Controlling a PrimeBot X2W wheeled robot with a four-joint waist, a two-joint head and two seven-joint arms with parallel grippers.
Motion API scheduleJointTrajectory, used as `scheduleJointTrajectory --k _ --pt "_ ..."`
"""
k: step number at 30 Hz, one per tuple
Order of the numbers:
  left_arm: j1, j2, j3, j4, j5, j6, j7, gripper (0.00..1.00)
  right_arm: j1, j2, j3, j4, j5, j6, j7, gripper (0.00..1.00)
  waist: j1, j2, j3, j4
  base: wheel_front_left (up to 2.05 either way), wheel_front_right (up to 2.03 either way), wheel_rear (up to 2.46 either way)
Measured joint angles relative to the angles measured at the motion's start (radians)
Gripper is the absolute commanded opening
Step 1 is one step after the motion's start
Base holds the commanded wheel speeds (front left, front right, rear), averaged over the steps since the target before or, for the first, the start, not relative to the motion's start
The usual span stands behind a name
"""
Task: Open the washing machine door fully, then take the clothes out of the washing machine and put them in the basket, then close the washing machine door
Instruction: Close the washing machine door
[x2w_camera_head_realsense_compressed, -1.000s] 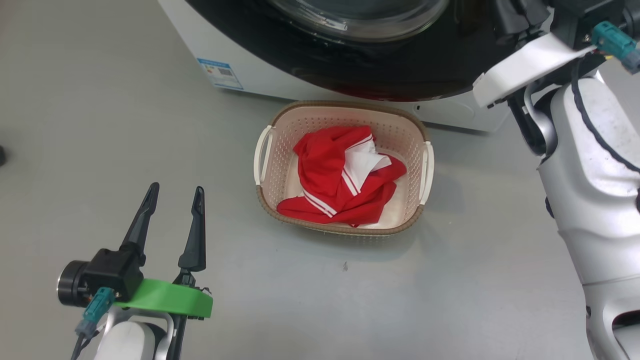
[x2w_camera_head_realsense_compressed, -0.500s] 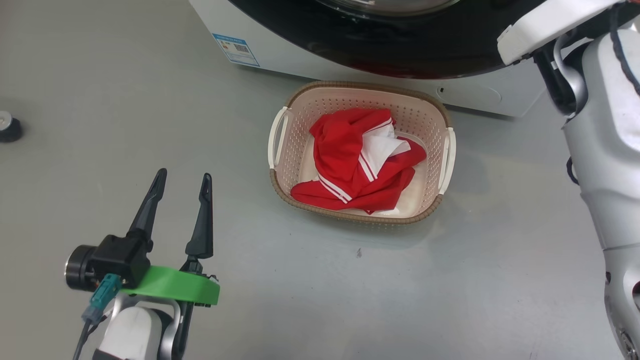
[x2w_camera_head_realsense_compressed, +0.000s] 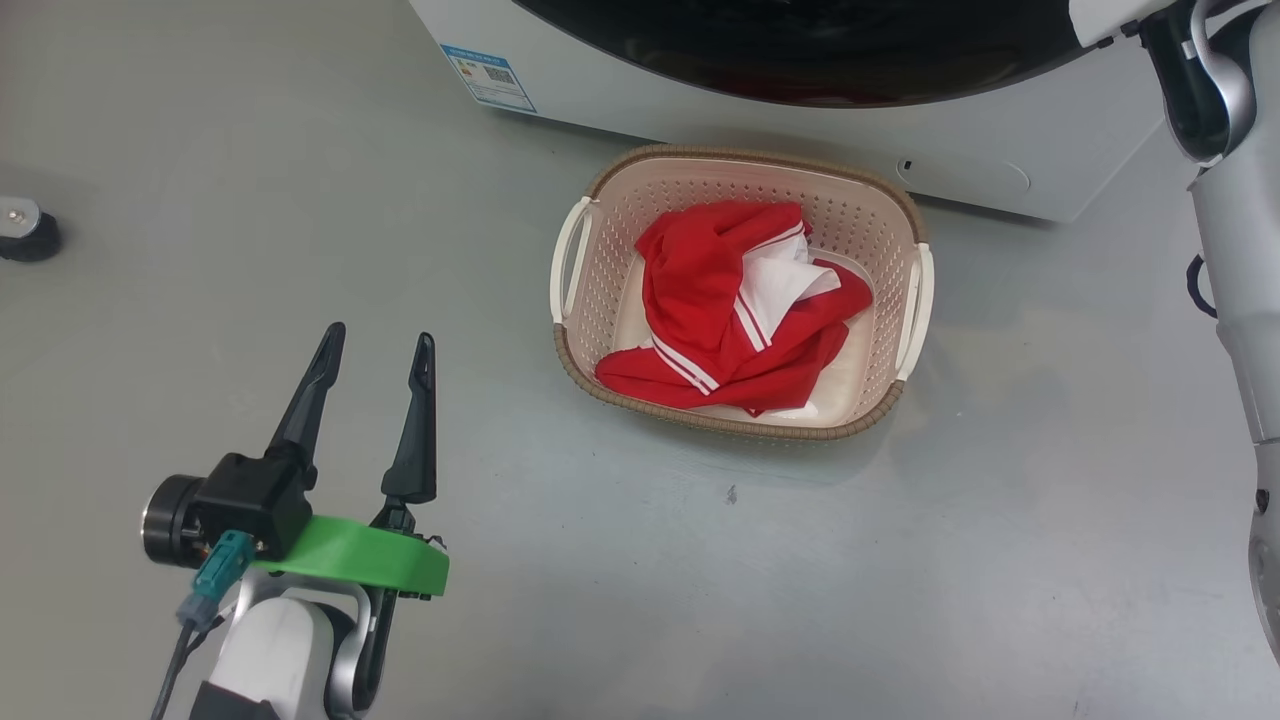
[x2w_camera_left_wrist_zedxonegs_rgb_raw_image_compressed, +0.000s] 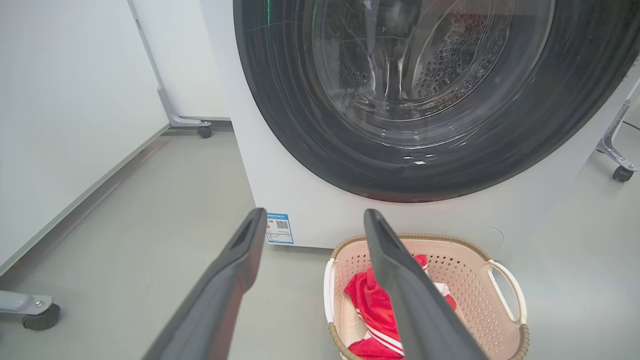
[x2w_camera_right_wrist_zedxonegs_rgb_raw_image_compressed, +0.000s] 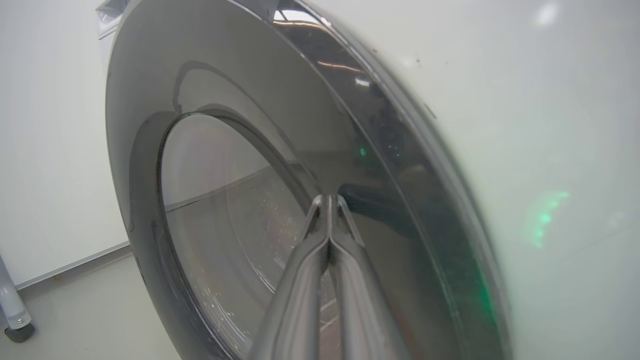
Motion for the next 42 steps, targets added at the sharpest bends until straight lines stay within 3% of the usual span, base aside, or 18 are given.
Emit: scheduleJointTrajectory --k 23,35,36,37,38,39,40,41,42 --pt "-0.037 -0.004 0.024 0.025 0.026 -0.007 0.000 1.00 -0.013 0.024 0.035 0.112 0.014 -0.002 -0.053 0.00 0.0000 0.0000 -0.034 -0.012 0.00 0.00 0.00" --pt "-0.032 -0.004 0.050 0.035 0.031 -0.007 0.000 1.00 0.154 0.081 0.069 0.110 0.054 -0.002 -0.068 0.00 -0.0001 0.0000 -0.090 -0.076 0.00 0.00 0.00" --pt "-0.030 -0.004 0.053 0.036 0.034 -0.007 0.000 1.00 0.169 0.083 0.068 0.109 0.055 -0.002 -0.068 0.13 0.0000 0.0000 -0.095 -0.083 0.00 0.00 0.00" --pt "-0.028 -0.003 0.056 0.038 0.034 -0.007 0.000 1.00 0.184 0.087 0.066 0.109 0.060 -0.002 -0.068 0.38 0.0000 0.0000 -0.101 -0.089 0.00 0.00 0.00" --pt "-0.023 -0.003 0.057 0.039 0.034 -0.007 0.000 1.00 0.200 0.092 0.062 0.109 0.062 -0.002 -0.068 0.49 0.0000 0.0000 -0.107 -0.096 0.00 0.00 0.00" --pt "-0.018 -0.003 0.057 0.043 0.034 -0.007 0.000 1.00 0.218 0.095 0.055 0.107 0.063 -0.002 -0.068 0.73 0.0000 0.0000 -0.114 -0.102 0.00 0.00 0.00" --pt "-0.012 -0.003 0.056 0.045 0.035 -0.007 0.000 1.00 0.238 0.097 0.044 0.097 0.065 -0.002 -0.068 0.88 -0.0001 0.0000 -0.121 -0.108 0.00 0.00 0.00" --pt "-0.008 -0.002 0.056 0.046 0.035 -0.007 0.000 1.00 0.257 0.098 0.036 0.088 0.072 -0.002 -0.068 0.99 -0.0001 0.0000 -0.128 -0.114 0.00 0.00 0.00" --pt "-0.005 -0.002 0.057 0.046 0.035 -0.007 0.000 1.00 0.275 0.099 0.032 0.079 0.076 -0.002 -0.068 1.00 -0.0001 0.0000 -0.134 -0.120 0.00 0.00 0.00"
